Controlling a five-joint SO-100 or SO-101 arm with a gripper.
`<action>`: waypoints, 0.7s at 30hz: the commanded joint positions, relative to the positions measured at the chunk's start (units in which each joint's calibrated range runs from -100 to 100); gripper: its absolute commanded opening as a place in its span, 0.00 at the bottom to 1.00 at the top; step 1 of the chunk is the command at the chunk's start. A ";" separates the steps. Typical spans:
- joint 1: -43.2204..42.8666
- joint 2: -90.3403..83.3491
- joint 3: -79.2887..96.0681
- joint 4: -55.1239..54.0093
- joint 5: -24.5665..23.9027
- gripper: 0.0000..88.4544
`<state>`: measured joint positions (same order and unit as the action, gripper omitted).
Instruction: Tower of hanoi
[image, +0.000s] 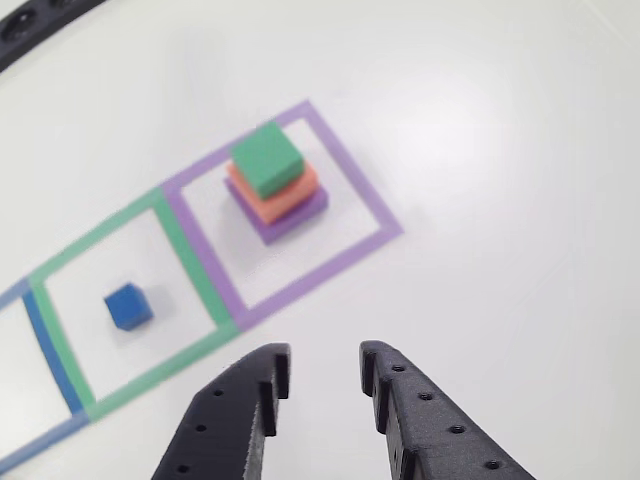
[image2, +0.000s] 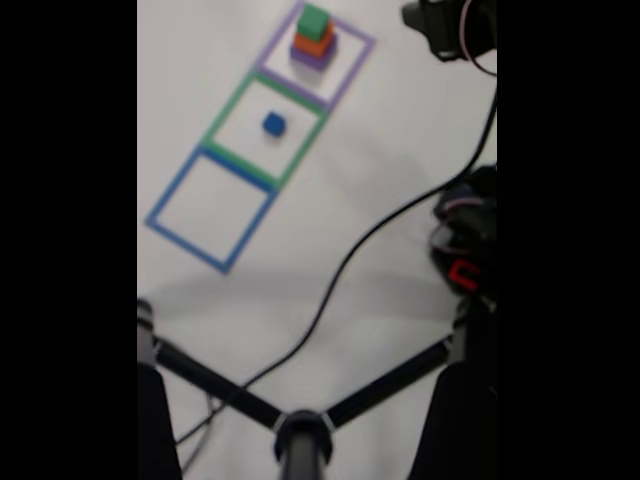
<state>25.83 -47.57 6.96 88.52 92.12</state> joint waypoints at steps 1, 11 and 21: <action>3.64 -0.34 1.44 -0.83 4.02 0.14; 5.55 -6.03 29.79 -30.37 7.88 0.32; 5.09 -0.98 47.42 -59.18 7.88 0.41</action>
<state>30.90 -50.95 53.00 37.88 99.21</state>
